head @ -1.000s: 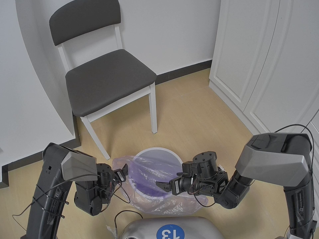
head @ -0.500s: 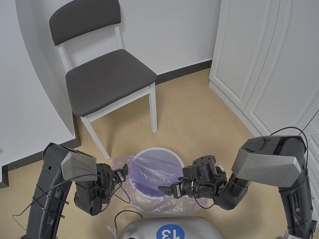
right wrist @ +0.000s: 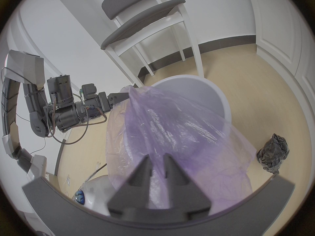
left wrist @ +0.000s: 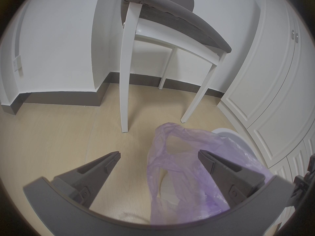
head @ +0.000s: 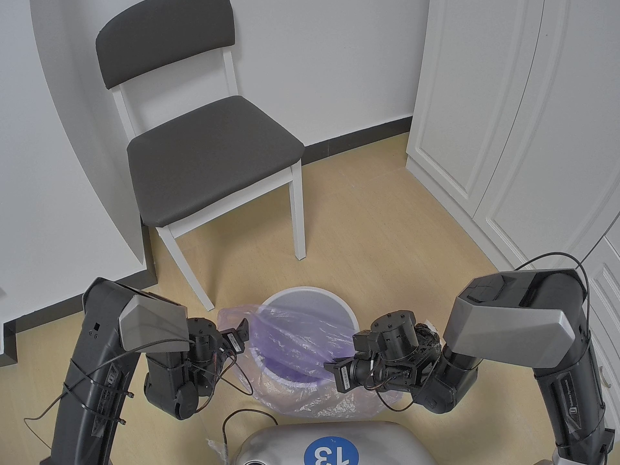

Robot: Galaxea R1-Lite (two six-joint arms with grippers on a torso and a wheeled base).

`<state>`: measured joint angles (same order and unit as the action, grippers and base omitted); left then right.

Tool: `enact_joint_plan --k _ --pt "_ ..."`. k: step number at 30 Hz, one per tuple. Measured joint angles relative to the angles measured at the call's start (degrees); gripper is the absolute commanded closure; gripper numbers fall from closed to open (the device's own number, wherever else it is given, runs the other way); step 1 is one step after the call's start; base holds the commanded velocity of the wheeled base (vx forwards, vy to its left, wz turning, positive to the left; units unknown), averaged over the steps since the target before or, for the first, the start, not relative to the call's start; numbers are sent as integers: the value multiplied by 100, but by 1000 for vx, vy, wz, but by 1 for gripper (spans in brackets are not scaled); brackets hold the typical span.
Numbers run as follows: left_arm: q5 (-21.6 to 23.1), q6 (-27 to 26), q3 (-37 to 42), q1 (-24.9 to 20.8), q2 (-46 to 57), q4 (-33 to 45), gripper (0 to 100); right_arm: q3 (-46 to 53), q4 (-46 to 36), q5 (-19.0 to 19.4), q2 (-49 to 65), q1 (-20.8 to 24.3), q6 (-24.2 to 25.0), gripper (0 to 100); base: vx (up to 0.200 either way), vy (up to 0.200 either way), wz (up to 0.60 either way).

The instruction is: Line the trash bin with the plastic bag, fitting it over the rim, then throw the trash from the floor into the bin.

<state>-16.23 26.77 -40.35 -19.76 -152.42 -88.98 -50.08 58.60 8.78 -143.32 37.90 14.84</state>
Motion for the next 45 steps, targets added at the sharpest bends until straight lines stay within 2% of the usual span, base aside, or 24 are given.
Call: enact_joint_plan --k 6,10,15,23,31,45 --pt "-2 0 0 0 0 0 0 59 2 0 -4 -37 -302 100 0 0 0" --pt "-121 49 -35 2 -1 5 0 96 16 -2 74 -146 -334 100 0 0 0" --pt "-194 522 -105 28 112 0 0 68 62 -7 243 -378 -338 100 0 0 0" --pt "354 730 488 -13 656 0 0 -229 73 -110 551 -761 -272 100 0 0 0" --pt "1154 746 1370 -55 1342 0 0 -651 52 -334 589 -909 -6 100 0 0 0" --pt "1229 691 1597 -71 1755 0 0 -1453 46 -728 176 -1031 443 100 0 0 0"
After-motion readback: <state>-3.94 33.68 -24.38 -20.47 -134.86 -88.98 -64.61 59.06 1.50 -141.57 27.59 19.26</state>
